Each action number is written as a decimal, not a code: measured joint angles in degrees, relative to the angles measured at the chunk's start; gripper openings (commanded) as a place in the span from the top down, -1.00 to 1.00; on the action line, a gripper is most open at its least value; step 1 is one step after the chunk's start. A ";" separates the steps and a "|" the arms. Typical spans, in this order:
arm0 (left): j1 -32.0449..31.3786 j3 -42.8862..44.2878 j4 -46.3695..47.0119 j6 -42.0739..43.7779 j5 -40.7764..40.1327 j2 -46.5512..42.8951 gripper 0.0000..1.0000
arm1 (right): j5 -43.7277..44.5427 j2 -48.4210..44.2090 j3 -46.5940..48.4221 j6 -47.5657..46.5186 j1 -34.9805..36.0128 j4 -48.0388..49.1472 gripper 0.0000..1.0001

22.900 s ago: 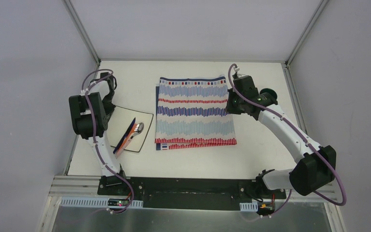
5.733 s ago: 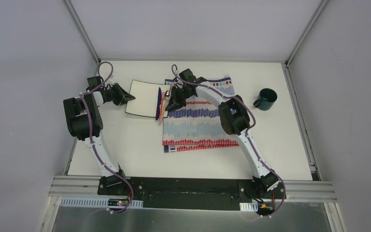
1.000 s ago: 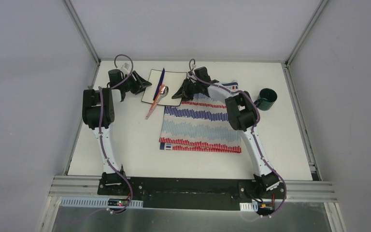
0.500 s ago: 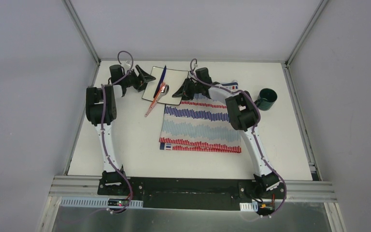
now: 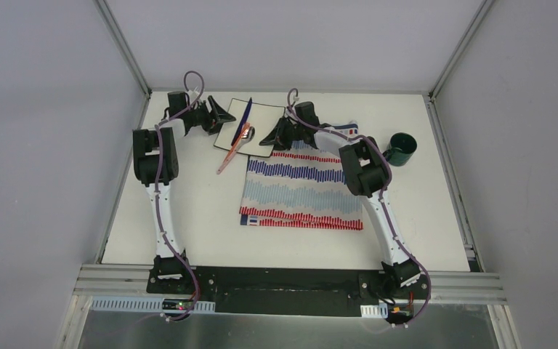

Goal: Set the dinner table for one person
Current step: Pick up the plate at the center of the board.

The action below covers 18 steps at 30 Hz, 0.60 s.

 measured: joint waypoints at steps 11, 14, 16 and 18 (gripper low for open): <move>-2.10 4.46 -0.76 2.62 0.15 2.43 -0.15 | 0.15 0.02 0.00 0.61 -1.14 0.15 1.00; -2.23 4.92 -0.28 2.73 0.20 3.08 0.17 | -0.17 0.02 -0.02 0.55 -1.42 0.15 1.00; -2.23 4.96 0.11 2.89 0.15 3.45 0.24 | -0.44 0.02 -0.13 0.48 -1.49 0.22 1.00; -2.23 5.05 0.90 3.02 0.24 3.98 0.16 | -2.03 0.02 -0.33 -0.02 -1.51 -0.31 1.00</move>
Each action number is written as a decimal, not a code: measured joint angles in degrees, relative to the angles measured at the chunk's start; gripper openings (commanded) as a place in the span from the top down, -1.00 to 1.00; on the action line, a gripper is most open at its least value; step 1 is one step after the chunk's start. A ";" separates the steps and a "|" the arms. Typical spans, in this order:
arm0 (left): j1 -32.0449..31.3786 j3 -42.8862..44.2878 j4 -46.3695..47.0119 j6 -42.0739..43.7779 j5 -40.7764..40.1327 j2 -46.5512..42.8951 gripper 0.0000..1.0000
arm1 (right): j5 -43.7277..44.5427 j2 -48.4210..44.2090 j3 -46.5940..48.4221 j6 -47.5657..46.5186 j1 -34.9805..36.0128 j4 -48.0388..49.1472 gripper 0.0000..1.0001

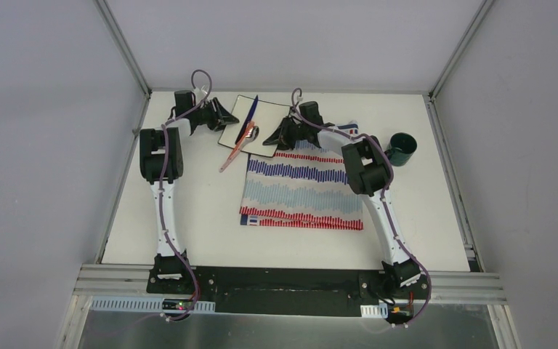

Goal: Set the dinner table for one person
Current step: Pick up the plate at the center of the board, then place the plate on the napkin.

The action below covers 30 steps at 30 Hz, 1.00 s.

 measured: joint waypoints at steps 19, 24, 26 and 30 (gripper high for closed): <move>-2.03 -10.54 43.21 -34.40 5.77 3.93 0.92 | -7.74 0.31 -2.29 -0.37 -2.23 1.79 1.00; -1.81 -9.35 66.58 -55.23 8.31 10.08 1.00 | -8.94 0.31 -3.23 0.02 -2.84 3.34 1.00; -1.77 -9.42 70.05 -57.66 8.39 10.54 1.00 | -9.07 0.24 -3.69 -0.35 -2.84 4.33 1.00; -1.77 -10.82 72.87 -58.90 8.13 10.45 1.00 | -8.96 -0.44 -4.72 -1.38 -2.89 4.94 1.00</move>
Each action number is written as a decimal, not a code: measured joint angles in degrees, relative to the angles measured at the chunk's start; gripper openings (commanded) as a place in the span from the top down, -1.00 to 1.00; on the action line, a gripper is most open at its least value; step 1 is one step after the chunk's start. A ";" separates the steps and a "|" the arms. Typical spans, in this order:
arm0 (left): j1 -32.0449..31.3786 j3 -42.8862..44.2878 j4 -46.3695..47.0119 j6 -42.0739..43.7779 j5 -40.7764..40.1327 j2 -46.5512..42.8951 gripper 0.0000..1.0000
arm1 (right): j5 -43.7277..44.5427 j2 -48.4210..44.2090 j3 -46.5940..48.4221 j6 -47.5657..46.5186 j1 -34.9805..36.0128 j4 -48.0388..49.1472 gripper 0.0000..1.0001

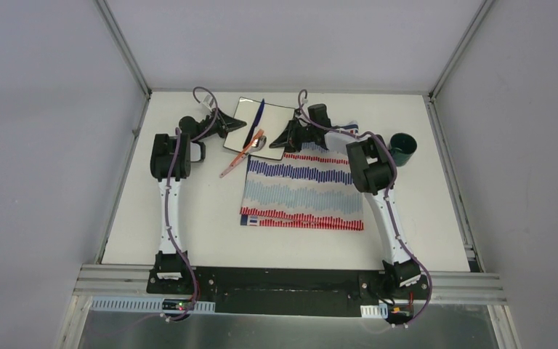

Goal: Set the dinner table for one person
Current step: Place the plate on the napkin.

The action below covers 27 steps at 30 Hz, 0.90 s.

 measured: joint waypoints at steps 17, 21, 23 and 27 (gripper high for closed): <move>-2.45 -17.22 -32.46 18.43 -7.41 -18.32 1.00 | -0.76 -7.41 -4.35 -2.19 -0.09 -18.93 1.00; -4.48 -13.07 -62.77 37.83 -13.53 -27.06 1.00 | -2.38 -9.94 -7.58 0.50 -0.28 -20.85 1.00; -5.81 -12.02 -69.83 42.34 -15.89 -29.92 1.00 | -3.13 -11.58 -9.31 0.72 -0.59 -20.79 1.00; -7.72 -11.78 -76.91 46.90 -18.95 -32.96 1.00 | -2.25 -15.85 -14.45 0.74 -0.83 -20.94 1.00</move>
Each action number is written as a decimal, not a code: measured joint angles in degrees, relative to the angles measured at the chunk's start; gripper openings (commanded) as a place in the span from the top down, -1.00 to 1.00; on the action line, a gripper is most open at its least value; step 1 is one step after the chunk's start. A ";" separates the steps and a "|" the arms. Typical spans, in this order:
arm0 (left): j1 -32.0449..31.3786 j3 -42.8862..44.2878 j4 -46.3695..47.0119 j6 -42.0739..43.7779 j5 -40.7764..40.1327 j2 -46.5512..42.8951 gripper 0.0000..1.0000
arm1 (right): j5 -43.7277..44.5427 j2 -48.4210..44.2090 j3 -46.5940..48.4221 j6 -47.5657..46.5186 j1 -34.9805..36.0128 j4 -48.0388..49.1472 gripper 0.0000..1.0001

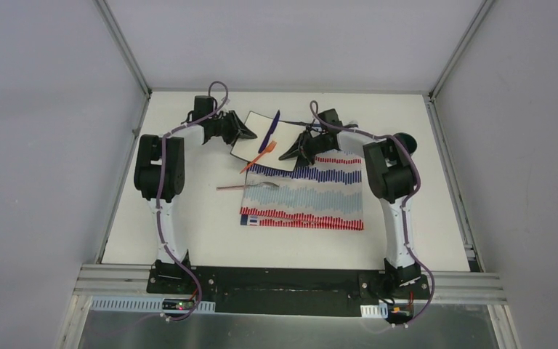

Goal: Set the dinner table for one person
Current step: Place the plate on the napkin.

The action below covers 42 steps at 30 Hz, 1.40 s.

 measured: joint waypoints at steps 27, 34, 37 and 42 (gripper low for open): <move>-15.30 -2.10 -1.09 2.27 -6.99 0.48 1.00 | 15.89 -18.47 -24.85 -7.06 -4.04 -9.01 1.00; -16.83 -2.25 0.68 2.01 -8.17 0.48 1.00 | 19.91 -18.56 -22.43 -11.34 -4.94 -16.70 1.00; -17.94 -2.27 1.49 1.75 -10.60 0.52 1.00 | 21.57 -18.56 -20.76 -16.61 -4.39 -19.41 1.00; -19.82 -2.43 3.72 1.53 -11.89 0.52 1.00 | 24.98 -17.25 -17.25 -21.55 -4.00 -27.19 1.00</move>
